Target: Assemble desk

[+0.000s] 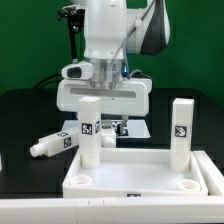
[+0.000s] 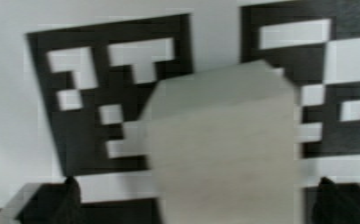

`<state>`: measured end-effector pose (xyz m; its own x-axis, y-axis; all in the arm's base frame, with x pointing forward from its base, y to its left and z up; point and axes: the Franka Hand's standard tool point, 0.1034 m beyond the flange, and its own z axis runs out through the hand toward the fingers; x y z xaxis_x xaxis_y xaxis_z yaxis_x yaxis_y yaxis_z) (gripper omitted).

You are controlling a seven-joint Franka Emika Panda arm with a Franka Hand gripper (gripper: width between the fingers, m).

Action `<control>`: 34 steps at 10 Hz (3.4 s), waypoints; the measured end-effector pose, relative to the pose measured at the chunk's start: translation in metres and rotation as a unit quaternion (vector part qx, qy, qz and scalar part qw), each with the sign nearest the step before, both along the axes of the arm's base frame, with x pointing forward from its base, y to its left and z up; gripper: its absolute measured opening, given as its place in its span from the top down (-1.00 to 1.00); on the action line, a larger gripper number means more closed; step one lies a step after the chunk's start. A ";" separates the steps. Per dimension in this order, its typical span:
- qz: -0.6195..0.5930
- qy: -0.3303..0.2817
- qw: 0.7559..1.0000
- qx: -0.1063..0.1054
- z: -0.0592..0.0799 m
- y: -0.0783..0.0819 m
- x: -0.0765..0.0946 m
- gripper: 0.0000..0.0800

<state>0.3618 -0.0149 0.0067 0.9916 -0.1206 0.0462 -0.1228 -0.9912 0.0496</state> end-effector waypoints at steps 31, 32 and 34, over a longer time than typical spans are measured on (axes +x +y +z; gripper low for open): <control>0.872 0.048 0.474 0.111 0.029 -0.184 0.012 0.28; 0.887 0.049 0.445 0.111 0.030 -0.187 0.011 0.28; 0.913 0.042 0.386 0.126 0.025 -0.195 0.006 0.28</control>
Offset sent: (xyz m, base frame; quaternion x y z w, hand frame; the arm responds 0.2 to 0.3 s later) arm 0.0000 0.0000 0.0000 0.0000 0.0000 0.0000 1.0000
